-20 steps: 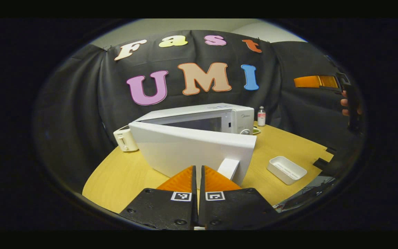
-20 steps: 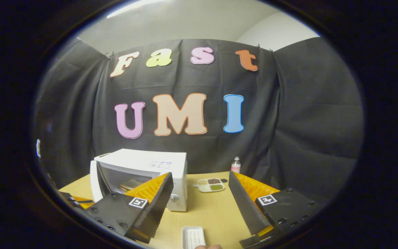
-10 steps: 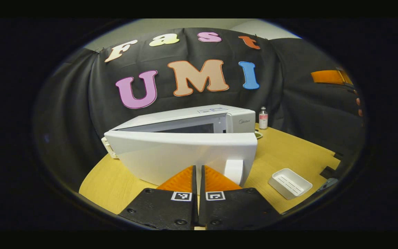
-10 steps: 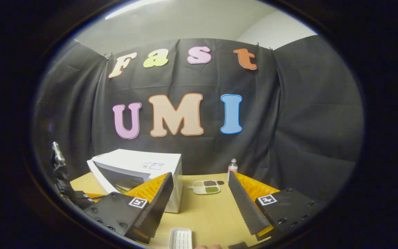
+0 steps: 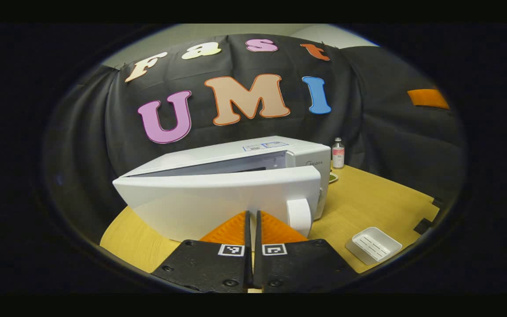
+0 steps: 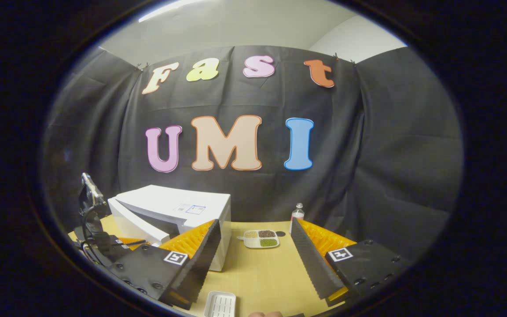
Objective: Open the microwave oven with the left hand, put the food in, and close the microwave oven.
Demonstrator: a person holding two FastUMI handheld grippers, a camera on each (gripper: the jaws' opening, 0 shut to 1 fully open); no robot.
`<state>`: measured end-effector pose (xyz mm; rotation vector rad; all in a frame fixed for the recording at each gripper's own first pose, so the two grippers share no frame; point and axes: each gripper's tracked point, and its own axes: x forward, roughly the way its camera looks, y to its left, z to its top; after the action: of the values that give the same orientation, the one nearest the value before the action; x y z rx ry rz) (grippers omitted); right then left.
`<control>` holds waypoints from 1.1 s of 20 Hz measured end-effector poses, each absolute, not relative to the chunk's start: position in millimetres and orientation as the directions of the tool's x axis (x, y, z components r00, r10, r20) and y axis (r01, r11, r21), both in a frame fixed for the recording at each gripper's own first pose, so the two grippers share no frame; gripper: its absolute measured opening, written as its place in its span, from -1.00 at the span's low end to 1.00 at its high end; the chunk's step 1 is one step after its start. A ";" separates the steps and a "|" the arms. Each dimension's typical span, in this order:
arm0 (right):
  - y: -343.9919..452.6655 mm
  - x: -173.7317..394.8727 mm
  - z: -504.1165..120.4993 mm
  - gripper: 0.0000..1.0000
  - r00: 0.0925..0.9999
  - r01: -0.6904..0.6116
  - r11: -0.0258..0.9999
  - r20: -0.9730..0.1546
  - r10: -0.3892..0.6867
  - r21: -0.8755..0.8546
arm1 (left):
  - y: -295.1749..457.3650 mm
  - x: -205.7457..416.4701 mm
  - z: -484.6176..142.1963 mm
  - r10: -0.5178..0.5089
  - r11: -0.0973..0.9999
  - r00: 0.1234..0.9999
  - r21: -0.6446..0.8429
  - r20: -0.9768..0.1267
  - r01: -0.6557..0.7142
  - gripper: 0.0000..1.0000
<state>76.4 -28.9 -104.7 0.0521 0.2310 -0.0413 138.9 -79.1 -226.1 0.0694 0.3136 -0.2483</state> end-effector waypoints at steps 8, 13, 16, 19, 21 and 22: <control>-42.9 84.5 -111.7 0.83 0.970 0.054 0.998 -0.239 -0.044 0.037 | -84.5 174.2 -222.8 -0.212 0.974 0.930 0.012 -0.299 0.226 -1.00; -44.6 93.3 -118.1 0.83 0.967 0.055 0.997 -0.252 -0.042 0.045 | -82.5 194.4 -221.8 -0.188 0.979 0.936 0.023 -0.297 0.204 -0.99; -42.7 96.1 -122.0 0.83 0.966 0.047 0.998 -0.258 -0.036 0.039 | -83.0 194.6 -222.3 -0.192 0.980 0.940 0.005 -0.281 0.201 -0.98; -39.0 101.0 -125.4 0.83 0.964 0.037 0.999 -0.263 -0.025 0.038 | -81.2 197.2 -221.2 -0.175 0.983 0.948 0.008 -0.266 0.184 -1.00; -35.0 105.6 -125.6 0.83 0.964 0.032 0.998 -0.264 -0.018 0.051 | -81.1 199.2 -221.1 -0.172 0.983 0.949 0.018 -0.264 0.183 -0.99; -33.5 107.2 -126.9 0.83 0.964 0.030 0.998 -0.266 -0.013 0.057 | -80.8 206.4 -221.4 -0.170 0.982 0.951 0.040 -0.260 0.186 -0.99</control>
<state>107.2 -33.5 -126.9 0.0606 0.2691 -0.0218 206.4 -80.8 -221.4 0.0640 0.2587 -0.1810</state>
